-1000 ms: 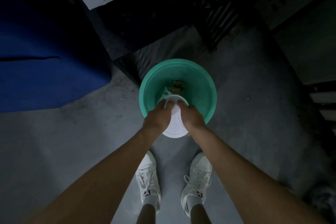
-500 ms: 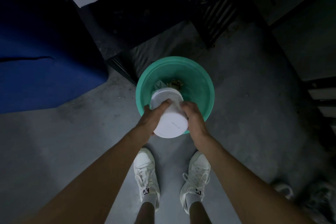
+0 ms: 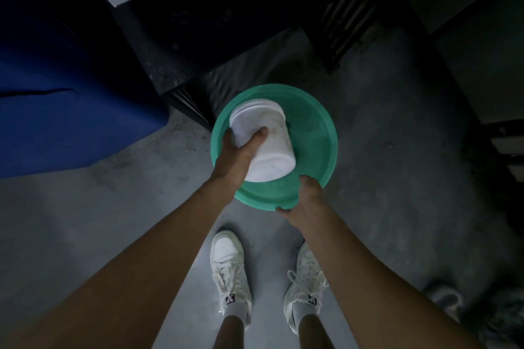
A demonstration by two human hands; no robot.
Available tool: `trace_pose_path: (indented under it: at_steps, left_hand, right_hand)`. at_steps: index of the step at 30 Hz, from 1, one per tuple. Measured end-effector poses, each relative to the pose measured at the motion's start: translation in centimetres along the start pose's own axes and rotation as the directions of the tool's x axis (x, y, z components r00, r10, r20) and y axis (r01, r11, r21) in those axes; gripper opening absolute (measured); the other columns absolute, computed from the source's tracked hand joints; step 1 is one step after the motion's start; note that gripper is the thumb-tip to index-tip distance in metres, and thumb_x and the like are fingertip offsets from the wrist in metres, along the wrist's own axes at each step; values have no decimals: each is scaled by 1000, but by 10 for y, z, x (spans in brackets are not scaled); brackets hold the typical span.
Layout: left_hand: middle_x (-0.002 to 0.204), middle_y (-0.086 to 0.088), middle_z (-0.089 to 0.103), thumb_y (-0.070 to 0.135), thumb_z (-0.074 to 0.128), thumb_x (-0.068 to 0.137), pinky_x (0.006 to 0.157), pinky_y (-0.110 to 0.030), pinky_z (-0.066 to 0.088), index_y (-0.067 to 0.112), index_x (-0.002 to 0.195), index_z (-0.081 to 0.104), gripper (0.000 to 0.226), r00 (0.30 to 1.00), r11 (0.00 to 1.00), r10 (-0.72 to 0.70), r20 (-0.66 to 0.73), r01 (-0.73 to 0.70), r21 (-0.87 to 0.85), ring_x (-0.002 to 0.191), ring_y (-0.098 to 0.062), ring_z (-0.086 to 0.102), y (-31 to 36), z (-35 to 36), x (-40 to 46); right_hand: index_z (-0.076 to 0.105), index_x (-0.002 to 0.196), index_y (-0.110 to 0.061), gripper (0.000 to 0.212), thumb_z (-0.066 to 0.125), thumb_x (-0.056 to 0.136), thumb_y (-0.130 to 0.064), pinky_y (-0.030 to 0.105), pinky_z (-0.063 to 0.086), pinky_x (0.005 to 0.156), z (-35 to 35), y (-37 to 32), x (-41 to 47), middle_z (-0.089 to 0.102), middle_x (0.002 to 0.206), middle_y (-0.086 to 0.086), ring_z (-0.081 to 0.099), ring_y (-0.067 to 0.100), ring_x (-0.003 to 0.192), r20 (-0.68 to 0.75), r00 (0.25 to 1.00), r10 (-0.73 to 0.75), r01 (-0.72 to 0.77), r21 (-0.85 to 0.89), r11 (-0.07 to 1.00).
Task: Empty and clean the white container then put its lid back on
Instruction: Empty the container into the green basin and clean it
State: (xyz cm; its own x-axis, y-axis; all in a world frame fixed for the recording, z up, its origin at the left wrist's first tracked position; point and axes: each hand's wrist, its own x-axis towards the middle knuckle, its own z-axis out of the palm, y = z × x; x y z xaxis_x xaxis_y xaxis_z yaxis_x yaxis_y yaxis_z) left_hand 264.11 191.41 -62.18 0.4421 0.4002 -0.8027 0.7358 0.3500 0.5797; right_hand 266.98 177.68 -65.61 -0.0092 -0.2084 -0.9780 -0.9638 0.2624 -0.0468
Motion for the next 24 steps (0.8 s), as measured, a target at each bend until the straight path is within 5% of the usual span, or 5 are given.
trace_pose_path:
  at_steps: [5, 11, 15, 22, 24]
  left_hand:
    - [146, 9, 63, 67, 77, 71, 112, -53, 53, 39, 157, 45, 96, 995, 992, 94, 23, -91, -88, 132, -21, 63, 11, -12, 10]
    - [144, 9, 67, 54, 77, 81, 112, -53, 54, 38, 154, 52, 79, 984, 980, 178, 17, -176, -96, 131, -16, 65, 19, -21, 25]
    - [150, 7, 62, 69, 77, 67, 115, -54, 50, 40, 157, 47, 99, 982, 981, 187, 7, -187, -53, 137, -20, 60, 27, -22, 34]
    - [157, 6, 55, 70, 76, 65, 121, -48, 44, 36, 163, 39, 110, 958, 957, 287, -3, -287, -25, 143, -19, 54, 38, -18, 55]
    - [161, 8, 50, 67, 76, 69, 122, -44, 42, 33, 165, 35, 110, 948, 948, 317, -7, -317, -19, 146, -15, 51, 40, -17, 58]
  right_hand:
    - [54, 146, -21, 43, 50, 105, -30, 43, 57, 78, 18, -33, 2, 62, 137, 8, 63, 26, 91, 80, 984, -159, 163, -52, 985]
    - [61, 112, -18, 15, 48, 107, -26, 52, 61, 89, 59, -87, -4, 65, 119, 13, 66, 31, 99, 198, 933, -300, 323, -93, 942]
    - [56, 134, -17, 31, 45, 107, -27, 49, 58, 89, 90, -112, -13, 62, 120, 12, 62, 34, 107, 309, 892, -329, 378, -113, 919]
    - [62, 101, -13, 24, 42, 108, -26, 25, 52, 51, 134, -140, -15, 63, 87, 10, 62, 25, 75, 441, 815, -375, 431, -30, 902]
    - [60, 110, -8, 23, 43, 106, -23, 26, 50, 52, 144, -145, -14, 62, 87, 12, 60, 26, 73, 473, 798, -374, 429, -10, 903]
